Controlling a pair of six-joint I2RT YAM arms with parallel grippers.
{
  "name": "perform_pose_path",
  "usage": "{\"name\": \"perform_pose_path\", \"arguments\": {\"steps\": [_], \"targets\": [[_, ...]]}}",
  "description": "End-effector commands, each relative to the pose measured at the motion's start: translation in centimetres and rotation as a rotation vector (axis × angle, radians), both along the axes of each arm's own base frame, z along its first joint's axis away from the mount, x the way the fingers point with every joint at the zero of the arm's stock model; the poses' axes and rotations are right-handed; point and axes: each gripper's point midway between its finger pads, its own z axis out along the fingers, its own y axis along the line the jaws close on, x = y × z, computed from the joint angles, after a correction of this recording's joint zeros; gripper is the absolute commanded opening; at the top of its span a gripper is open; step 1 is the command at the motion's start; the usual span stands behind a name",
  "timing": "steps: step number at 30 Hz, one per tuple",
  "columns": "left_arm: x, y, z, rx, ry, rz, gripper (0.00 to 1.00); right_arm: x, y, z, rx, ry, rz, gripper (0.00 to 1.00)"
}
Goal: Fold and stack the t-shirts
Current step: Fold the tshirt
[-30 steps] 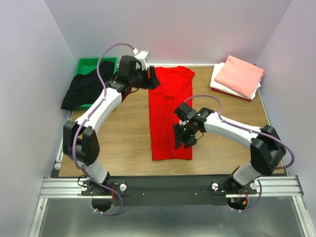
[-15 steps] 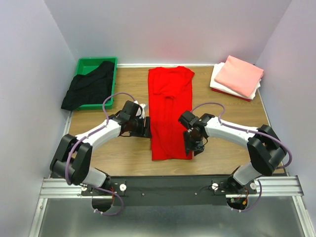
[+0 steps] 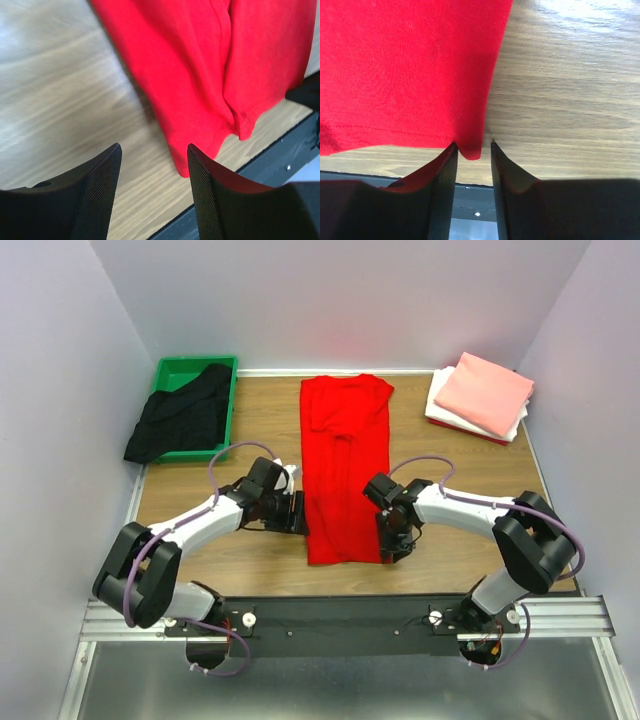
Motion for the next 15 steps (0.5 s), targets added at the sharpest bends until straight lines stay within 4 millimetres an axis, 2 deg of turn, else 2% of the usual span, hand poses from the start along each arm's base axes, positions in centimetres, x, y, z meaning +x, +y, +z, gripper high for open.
{"name": "perform_pose_path", "arguments": {"steps": [1, 4, 11, 15], "targets": [[-1.9, -0.9, -0.4, -0.020, 0.063, -0.039, 0.61, 0.1, -0.1, -0.8, 0.001, -0.008, -0.007, 0.37], [-2.9, -0.8, -0.8, -0.010, 0.096, -0.041, 0.60, 0.0, -0.1, -0.9, 0.003, -0.006, -0.006, 0.24], [-4.5, -1.0, -1.7, -0.006, 0.151, -0.029, 0.54, -0.2, -0.1, -1.1, 0.003, 0.007, -0.004, 0.23], [-4.9, -1.8, -1.5, -0.040, 0.160, -0.048, 0.54, -0.2, -0.1, -1.1, 0.007, 0.008, -0.004, 0.23]]}}
